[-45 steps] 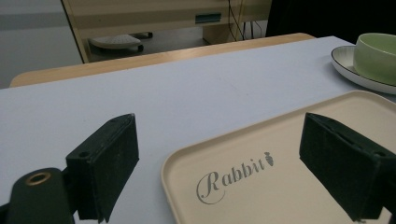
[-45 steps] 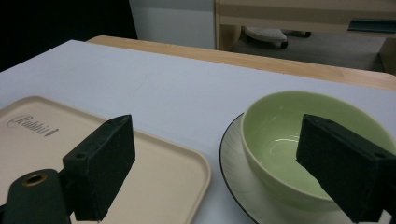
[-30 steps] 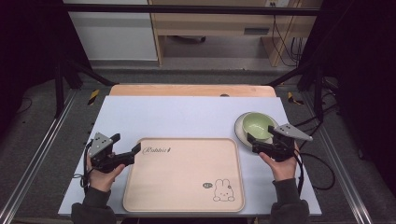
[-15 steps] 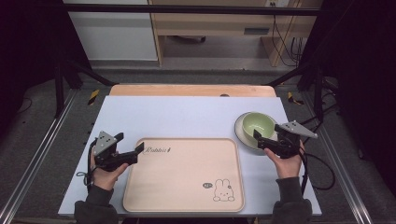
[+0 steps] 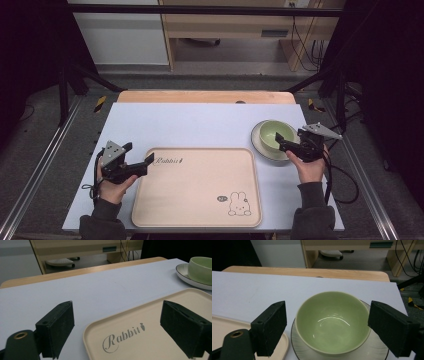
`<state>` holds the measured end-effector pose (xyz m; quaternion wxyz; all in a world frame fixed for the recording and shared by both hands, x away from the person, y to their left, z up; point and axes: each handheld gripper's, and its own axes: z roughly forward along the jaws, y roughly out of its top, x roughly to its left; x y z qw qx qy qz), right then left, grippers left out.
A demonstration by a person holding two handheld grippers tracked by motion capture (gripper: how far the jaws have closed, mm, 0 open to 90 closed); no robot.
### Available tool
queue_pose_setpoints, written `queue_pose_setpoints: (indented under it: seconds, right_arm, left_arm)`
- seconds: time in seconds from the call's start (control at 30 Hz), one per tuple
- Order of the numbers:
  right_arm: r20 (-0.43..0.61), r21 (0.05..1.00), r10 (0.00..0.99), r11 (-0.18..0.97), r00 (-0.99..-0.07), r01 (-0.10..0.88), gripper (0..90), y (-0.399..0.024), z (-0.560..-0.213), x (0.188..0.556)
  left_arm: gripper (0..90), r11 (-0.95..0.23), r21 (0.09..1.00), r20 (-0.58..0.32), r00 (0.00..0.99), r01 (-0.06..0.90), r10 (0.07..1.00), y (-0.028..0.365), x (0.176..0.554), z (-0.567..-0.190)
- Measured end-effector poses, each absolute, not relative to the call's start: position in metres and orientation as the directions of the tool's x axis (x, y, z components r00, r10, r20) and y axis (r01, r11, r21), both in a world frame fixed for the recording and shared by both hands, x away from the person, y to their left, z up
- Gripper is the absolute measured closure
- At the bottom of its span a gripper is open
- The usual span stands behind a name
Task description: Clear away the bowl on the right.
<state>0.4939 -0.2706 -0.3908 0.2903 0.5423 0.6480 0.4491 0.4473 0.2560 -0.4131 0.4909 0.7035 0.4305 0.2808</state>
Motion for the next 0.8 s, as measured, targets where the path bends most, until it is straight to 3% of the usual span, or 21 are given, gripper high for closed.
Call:
queue_pose_setpoints:
  seconds: [0.8]
  right_arm:
    - [0.110,0.848,0.979,-0.001,-0.174,0.530,21.1,-0.281,-0.416,0.527]
  left_arm:
    - [11.6,-0.154,0.931,-0.022,0.471,0.331,0.882,0.255,0.446,-0.415]
